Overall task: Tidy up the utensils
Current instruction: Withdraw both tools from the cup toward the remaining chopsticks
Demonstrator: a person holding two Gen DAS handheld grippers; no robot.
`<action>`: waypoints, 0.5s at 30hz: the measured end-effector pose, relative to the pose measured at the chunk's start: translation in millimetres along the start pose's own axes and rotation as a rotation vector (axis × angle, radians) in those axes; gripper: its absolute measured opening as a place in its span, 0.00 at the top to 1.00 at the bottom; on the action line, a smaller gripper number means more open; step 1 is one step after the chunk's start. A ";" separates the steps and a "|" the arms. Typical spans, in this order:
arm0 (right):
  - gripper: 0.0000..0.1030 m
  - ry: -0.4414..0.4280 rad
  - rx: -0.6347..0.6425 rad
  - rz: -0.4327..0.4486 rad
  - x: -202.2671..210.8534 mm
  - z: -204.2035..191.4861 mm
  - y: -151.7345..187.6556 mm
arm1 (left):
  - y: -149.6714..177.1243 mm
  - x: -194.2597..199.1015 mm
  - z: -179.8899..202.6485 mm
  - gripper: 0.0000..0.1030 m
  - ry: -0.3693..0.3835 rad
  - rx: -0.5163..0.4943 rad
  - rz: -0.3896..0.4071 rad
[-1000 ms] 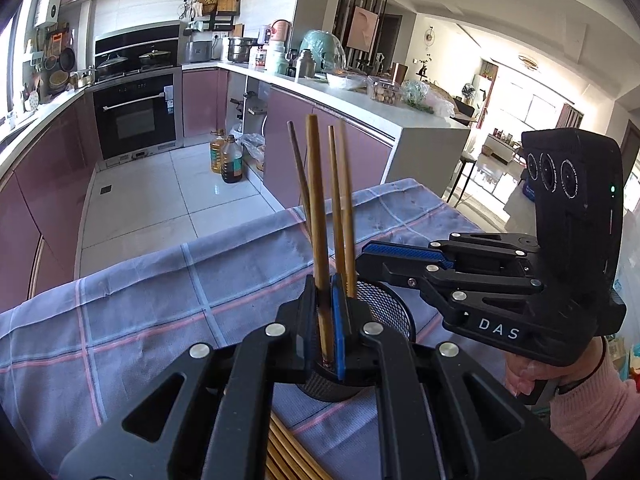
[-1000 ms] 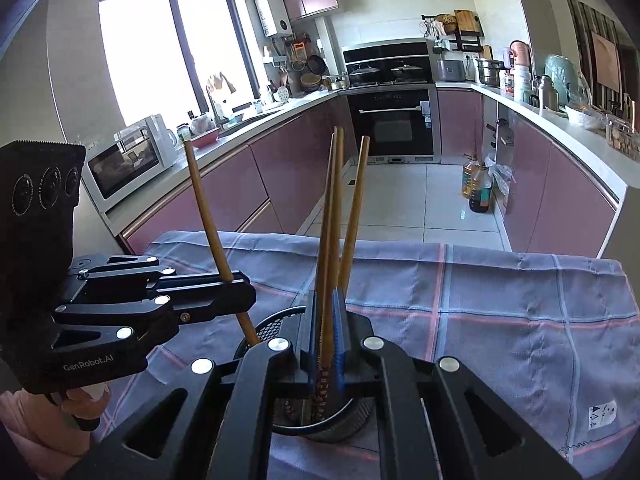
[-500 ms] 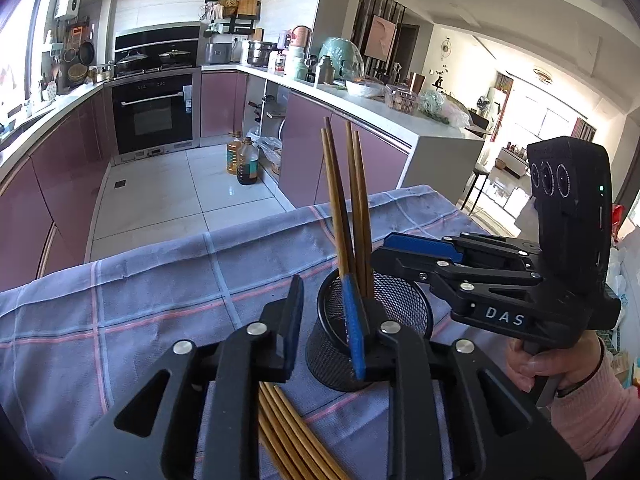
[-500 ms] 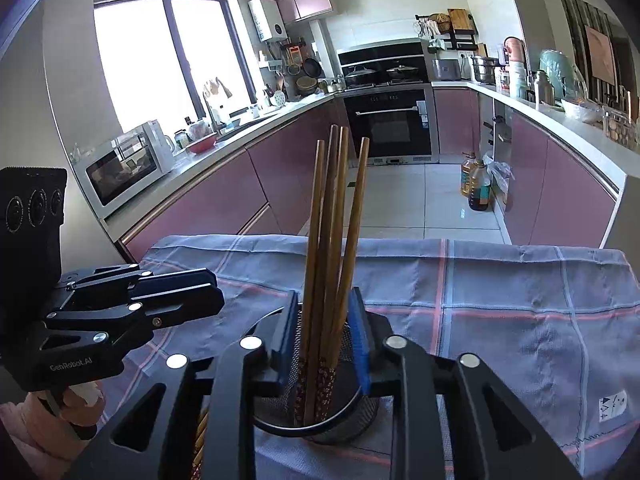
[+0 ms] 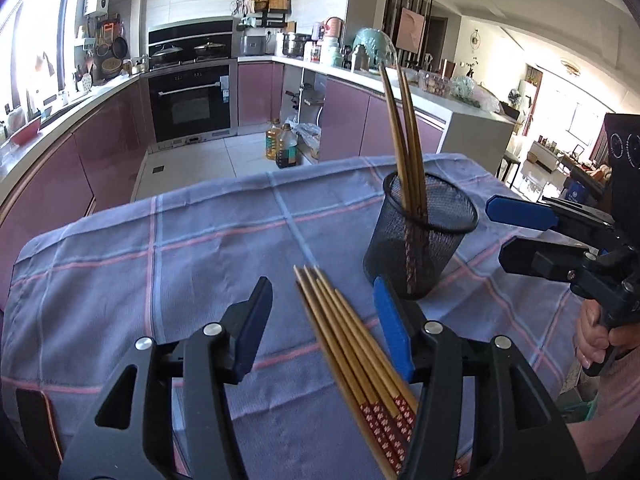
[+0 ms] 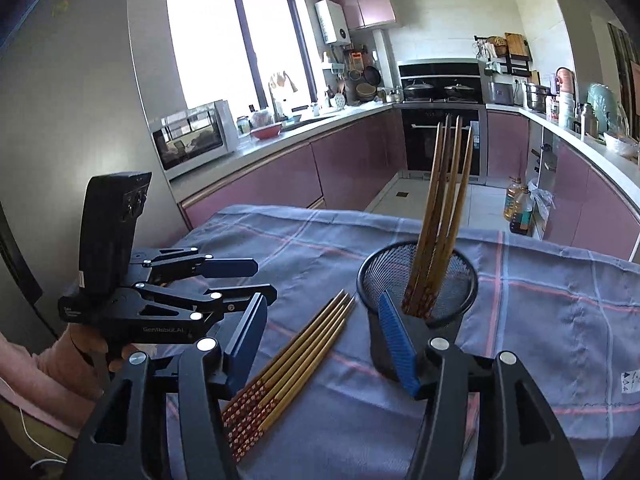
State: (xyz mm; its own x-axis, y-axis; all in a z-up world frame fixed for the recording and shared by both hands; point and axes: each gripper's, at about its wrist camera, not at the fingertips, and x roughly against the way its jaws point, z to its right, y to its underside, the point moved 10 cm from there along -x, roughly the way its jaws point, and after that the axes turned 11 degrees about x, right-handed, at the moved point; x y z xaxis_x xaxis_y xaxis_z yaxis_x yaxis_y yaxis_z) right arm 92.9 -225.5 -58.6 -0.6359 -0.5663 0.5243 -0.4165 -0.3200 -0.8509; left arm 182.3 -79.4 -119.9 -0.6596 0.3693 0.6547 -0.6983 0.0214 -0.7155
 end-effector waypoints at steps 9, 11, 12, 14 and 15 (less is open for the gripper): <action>0.46 -0.031 -0.084 -0.159 -42.6 -14.7 54.4 | 54.2 -22.9 -21.0 0.49 -0.039 0.026 -0.105; 0.46 -0.035 -0.096 -0.178 -47.2 -16.2 60.5 | 59.8 -26.0 -23.1 0.49 -0.053 0.025 -0.115; 0.46 -0.031 -0.097 -0.188 -49.4 -17.1 62.8 | 62.0 -27.9 -23.0 0.49 -0.058 0.026 -0.123; 0.46 -0.026 -0.099 -0.204 -53.2 -18.3 66.0 | 66.3 -30.3 -23.9 0.49 -0.066 0.027 -0.130; 0.46 -0.025 -0.099 -0.208 -54.4 -18.6 67.3 | 68.4 -31.7 -24.0 0.49 -0.067 0.026 -0.134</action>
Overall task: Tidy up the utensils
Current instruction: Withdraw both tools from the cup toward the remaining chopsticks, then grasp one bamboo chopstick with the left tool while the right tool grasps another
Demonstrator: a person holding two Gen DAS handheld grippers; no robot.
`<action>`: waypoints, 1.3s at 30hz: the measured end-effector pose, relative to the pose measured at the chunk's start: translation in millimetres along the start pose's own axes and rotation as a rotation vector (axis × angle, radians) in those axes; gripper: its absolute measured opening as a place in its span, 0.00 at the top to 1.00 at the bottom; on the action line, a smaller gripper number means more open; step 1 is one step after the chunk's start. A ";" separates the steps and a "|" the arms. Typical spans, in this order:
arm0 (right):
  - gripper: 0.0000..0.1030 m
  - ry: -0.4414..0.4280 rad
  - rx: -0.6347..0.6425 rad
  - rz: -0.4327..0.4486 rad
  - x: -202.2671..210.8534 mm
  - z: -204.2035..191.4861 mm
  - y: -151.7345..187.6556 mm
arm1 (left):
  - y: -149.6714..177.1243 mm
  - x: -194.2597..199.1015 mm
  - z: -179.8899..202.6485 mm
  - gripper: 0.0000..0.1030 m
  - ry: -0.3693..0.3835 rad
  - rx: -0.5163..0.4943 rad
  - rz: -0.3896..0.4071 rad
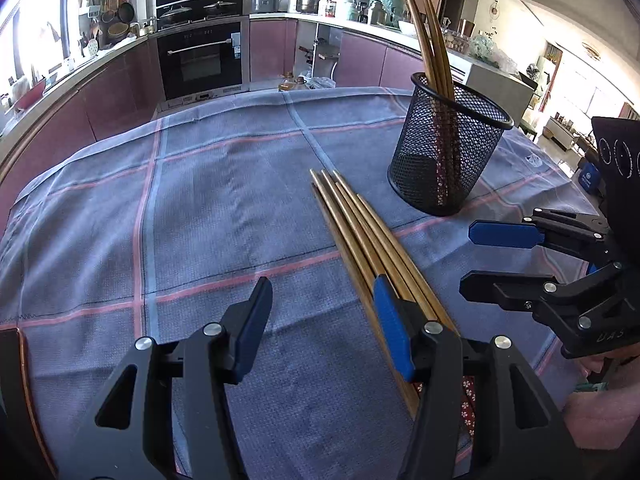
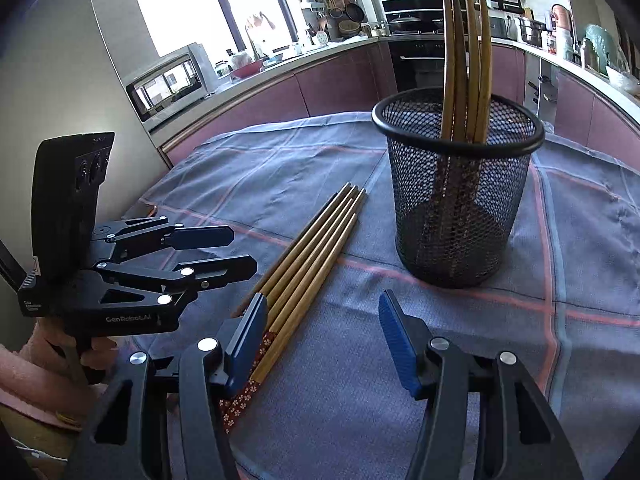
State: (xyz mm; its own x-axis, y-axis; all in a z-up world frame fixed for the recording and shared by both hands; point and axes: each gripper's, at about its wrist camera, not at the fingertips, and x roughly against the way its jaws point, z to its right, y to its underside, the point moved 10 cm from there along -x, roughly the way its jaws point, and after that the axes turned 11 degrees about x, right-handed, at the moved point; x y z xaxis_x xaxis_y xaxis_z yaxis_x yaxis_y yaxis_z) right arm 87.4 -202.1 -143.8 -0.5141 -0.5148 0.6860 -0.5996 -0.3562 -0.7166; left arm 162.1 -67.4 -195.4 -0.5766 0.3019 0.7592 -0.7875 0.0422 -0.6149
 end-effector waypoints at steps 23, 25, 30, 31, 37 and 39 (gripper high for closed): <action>0.47 0.049 0.053 -0.067 -23.0 -10.2 5.7 | 11.4 -8.4 3.1 0.50 0.001 -0.008 -0.022; 0.47 0.053 0.059 -0.070 -23.7 -11.0 5.8 | 11.5 -9.0 2.1 0.49 0.001 -0.005 -0.024; 0.48 0.064 0.071 -0.078 -25.4 -11.7 7.0 | 11.5 -9.8 2.4 0.49 0.001 -0.009 -0.023; 0.49 0.069 0.074 -0.079 -25.6 -11.4 6.9 | 11.7 -9.6 2.2 0.49 0.001 -0.008 -0.023; 0.56 0.094 0.078 -0.091 -22.9 -3.7 9.7 | 11.8 -9.3 2.4 0.49 -0.003 -0.015 -0.024; 0.59 0.102 0.082 -0.094 -21.5 -1.4 10.6 | 11.8 -9.1 2.7 0.50 -0.003 -0.017 -0.025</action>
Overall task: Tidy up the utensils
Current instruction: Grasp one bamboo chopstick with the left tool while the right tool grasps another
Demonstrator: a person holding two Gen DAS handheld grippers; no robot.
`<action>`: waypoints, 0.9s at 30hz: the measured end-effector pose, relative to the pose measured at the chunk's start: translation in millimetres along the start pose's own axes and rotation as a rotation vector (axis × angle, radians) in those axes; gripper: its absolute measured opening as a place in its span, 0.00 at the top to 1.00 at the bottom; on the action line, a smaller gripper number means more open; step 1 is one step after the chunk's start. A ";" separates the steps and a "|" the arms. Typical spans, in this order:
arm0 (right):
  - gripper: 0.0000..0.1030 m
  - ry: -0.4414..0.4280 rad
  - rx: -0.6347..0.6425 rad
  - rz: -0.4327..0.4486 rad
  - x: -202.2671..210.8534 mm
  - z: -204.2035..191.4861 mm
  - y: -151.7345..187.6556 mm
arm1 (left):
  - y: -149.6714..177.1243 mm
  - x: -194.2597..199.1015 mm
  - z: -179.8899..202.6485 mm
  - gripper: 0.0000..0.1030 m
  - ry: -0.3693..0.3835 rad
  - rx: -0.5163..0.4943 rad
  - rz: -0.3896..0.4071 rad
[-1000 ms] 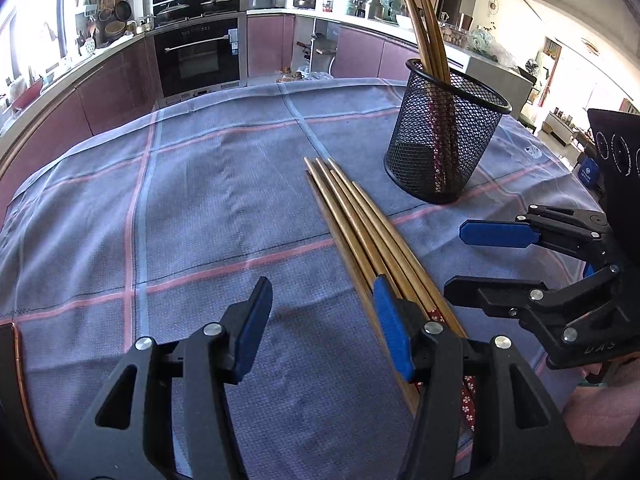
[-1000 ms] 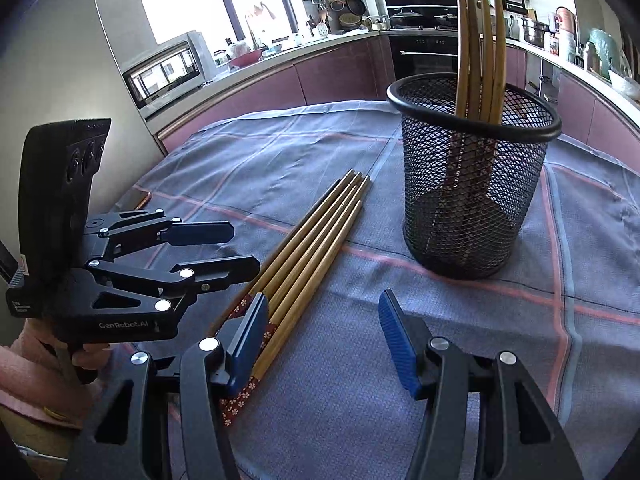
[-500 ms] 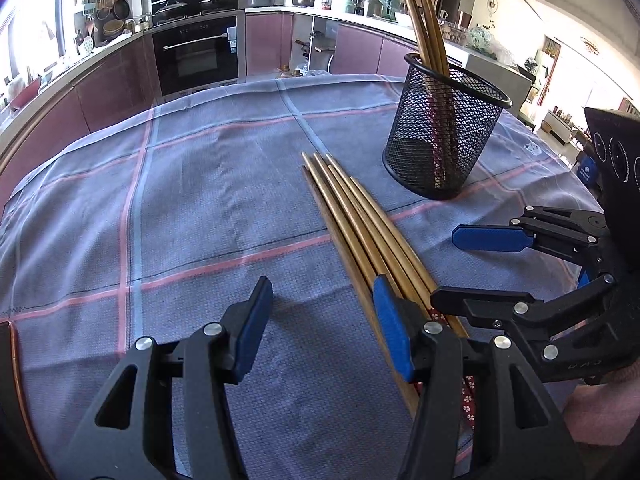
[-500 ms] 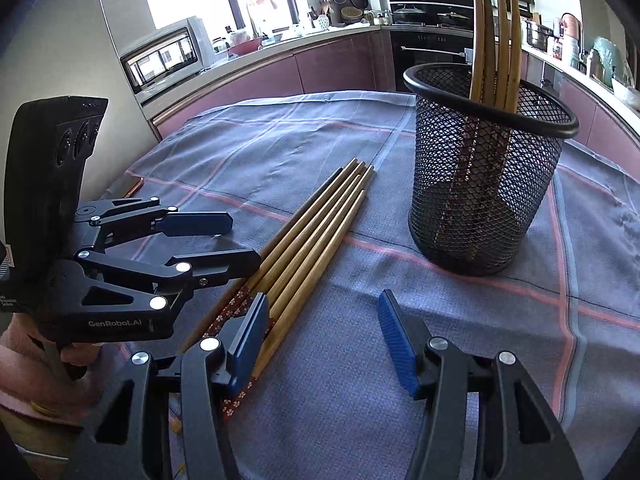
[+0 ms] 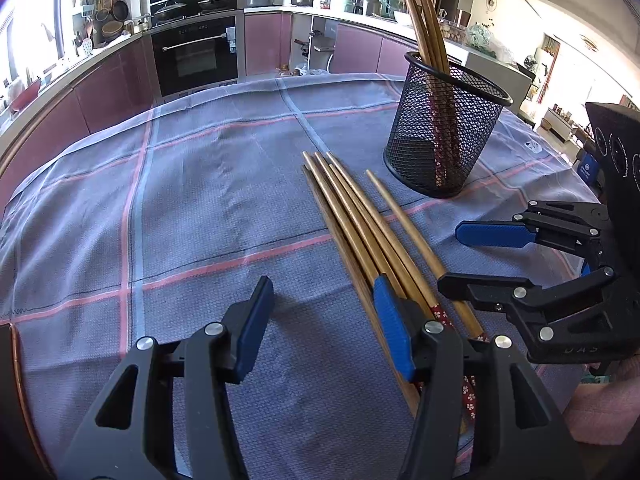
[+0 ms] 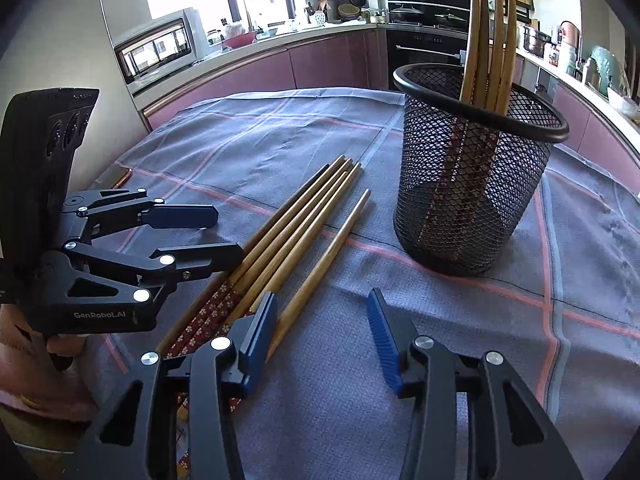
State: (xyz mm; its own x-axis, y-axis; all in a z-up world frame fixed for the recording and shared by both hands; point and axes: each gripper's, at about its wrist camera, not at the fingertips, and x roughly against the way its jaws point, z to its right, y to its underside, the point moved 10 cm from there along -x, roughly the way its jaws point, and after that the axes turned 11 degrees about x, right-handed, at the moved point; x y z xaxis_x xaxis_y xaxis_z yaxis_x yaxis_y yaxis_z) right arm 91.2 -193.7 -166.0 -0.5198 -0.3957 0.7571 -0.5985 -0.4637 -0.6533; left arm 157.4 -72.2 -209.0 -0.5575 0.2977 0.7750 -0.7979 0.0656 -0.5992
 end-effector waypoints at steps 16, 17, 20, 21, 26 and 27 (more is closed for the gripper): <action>0.82 0.008 -0.022 -0.007 -7.5 7.6 -7.9 | -3.4 -10.1 10.5 0.75 -0.006 -0.040 -0.021; 0.85 0.005 -0.029 -0.005 -7.1 8.6 -7.5 | -3.6 -10.9 11.5 0.76 -0.008 -0.041 -0.021; 0.89 -0.013 -0.057 0.003 -6.4 11.0 -6.6 | -4.4 -11.3 10.3 0.83 0.002 -0.024 -0.023; 0.89 -0.018 -0.067 0.006 -5.8 11.9 -6.1 | -4.8 -11.2 10.3 0.87 0.012 -0.011 -0.025; 0.94 -0.042 -0.106 0.019 -3.4 15.2 -4.1 | -5.8 -8.7 7.3 0.90 0.003 0.024 -0.012; 0.94 -0.041 -0.108 0.021 -2.3 15.5 -3.8 | -5.8 -7.7 6.5 0.91 0.004 0.029 -0.009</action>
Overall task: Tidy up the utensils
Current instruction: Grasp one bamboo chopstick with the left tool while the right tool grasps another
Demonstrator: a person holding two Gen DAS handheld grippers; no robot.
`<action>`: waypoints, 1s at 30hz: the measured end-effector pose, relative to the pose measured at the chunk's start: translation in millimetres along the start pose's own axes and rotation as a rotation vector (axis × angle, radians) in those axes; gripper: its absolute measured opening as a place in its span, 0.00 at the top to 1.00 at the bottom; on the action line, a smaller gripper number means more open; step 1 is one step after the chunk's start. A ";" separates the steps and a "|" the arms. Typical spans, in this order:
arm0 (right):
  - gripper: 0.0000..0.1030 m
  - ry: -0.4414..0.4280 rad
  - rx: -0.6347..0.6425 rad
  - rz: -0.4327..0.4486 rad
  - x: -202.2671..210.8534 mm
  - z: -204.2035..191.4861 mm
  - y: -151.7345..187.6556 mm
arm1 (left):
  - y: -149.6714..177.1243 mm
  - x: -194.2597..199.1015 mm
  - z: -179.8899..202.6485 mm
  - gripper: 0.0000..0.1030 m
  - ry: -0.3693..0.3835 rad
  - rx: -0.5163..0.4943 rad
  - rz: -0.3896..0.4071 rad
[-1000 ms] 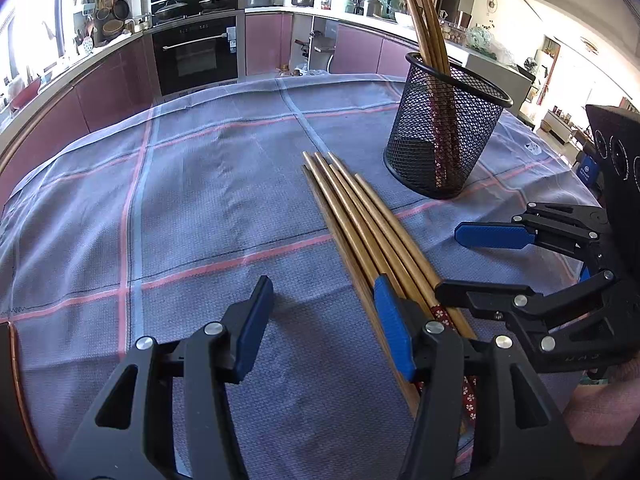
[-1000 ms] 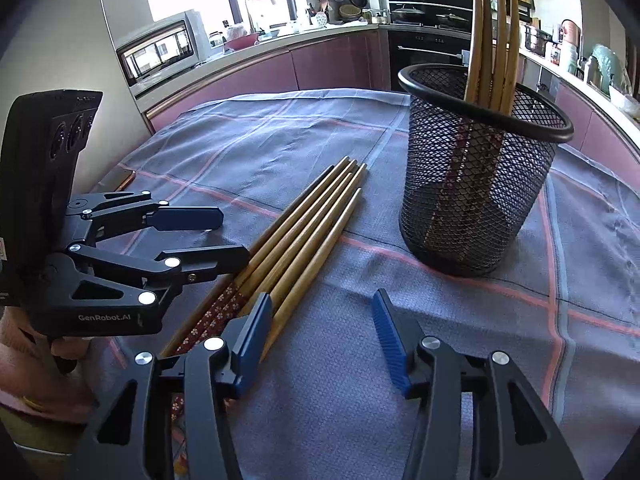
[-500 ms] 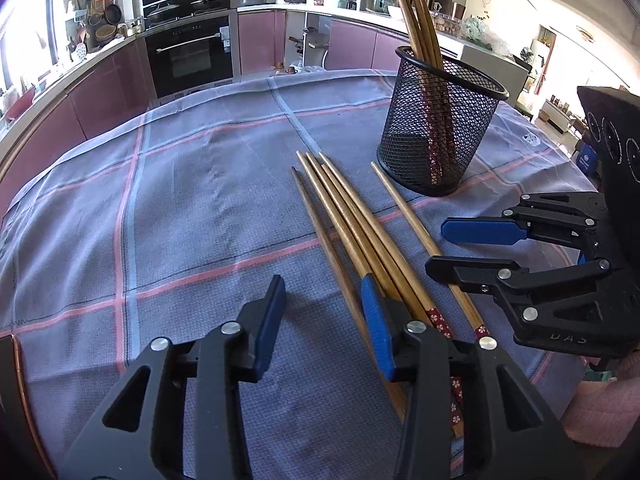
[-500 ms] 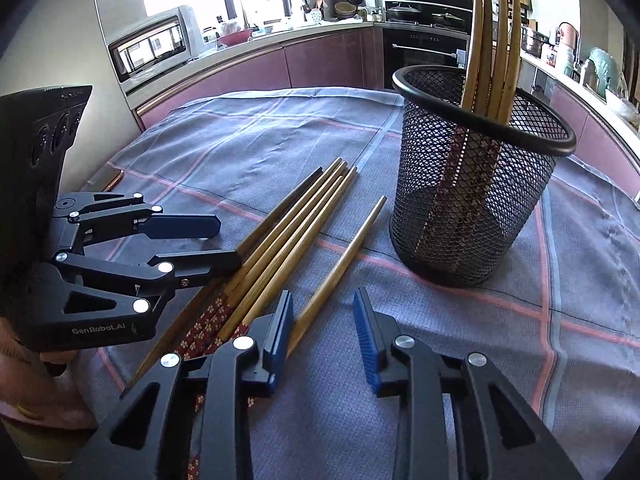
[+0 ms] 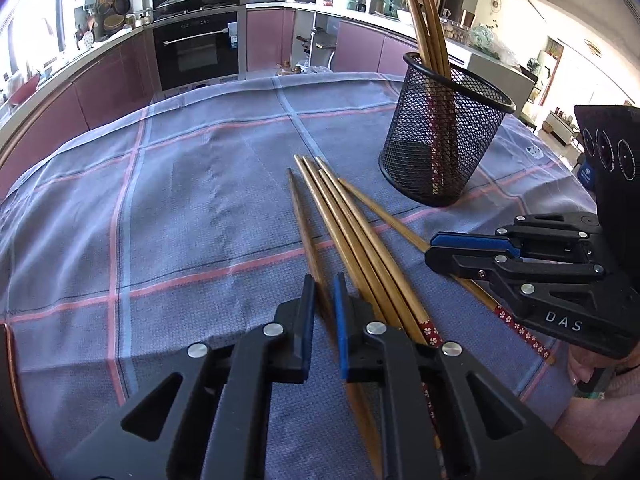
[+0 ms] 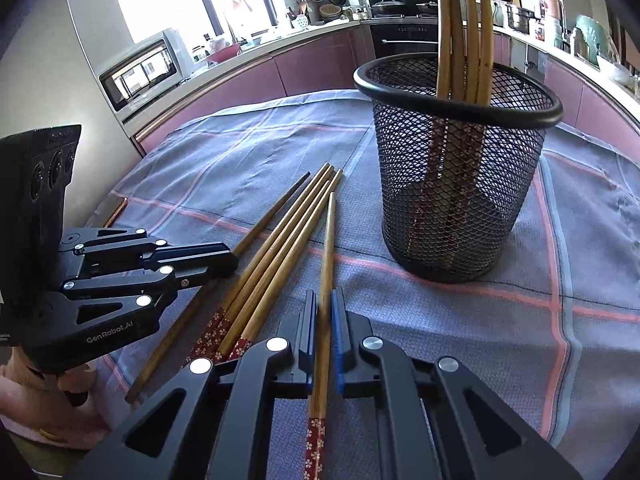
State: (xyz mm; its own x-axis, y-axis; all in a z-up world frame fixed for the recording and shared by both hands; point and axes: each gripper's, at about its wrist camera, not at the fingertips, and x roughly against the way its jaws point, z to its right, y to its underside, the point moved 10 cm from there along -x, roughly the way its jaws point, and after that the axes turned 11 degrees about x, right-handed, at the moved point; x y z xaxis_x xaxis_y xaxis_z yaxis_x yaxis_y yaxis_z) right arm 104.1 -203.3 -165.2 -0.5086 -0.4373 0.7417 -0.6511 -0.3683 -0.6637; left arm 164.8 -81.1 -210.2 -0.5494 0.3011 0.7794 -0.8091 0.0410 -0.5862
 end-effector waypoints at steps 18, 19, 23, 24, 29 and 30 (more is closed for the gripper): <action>0.94 -0.059 0.033 0.008 1.8 -14.2 -7.1 | 11.6 8.0 7.1 0.92 0.041 -0.035 -0.022; 0.94 -0.056 0.035 0.004 0.5 -14.2 -7.7 | 11.5 6.7 6.4 0.91 0.040 -0.035 -0.028; 0.92 -0.050 0.039 -0.015 -5.9 -13.2 -7.2 | 11.1 1.6 4.6 0.90 0.051 -0.032 -0.046; 0.92 -0.050 0.040 -0.013 -6.8 -13.4 -8.0 | 10.7 1.1 4.7 0.90 0.054 -0.030 -0.047; 0.93 -0.059 0.036 -0.007 -10.6 -12.8 -10.7 | 5.5 -3.5 4.4 0.90 0.063 -0.018 -0.056; 0.94 -0.061 0.036 -0.005 -10.5 -13.1 -11.1 | 4.5 -4.3 4.2 0.90 0.061 -0.014 -0.055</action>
State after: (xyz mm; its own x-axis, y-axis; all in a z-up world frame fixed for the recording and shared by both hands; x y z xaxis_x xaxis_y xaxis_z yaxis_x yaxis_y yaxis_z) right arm 109.3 -183.9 -164.4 -0.4698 -0.4841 0.7382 -0.6324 -0.3990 -0.6641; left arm 162.6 -86.2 -215.3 -0.4904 0.3558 0.7956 -0.8342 0.0726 -0.5467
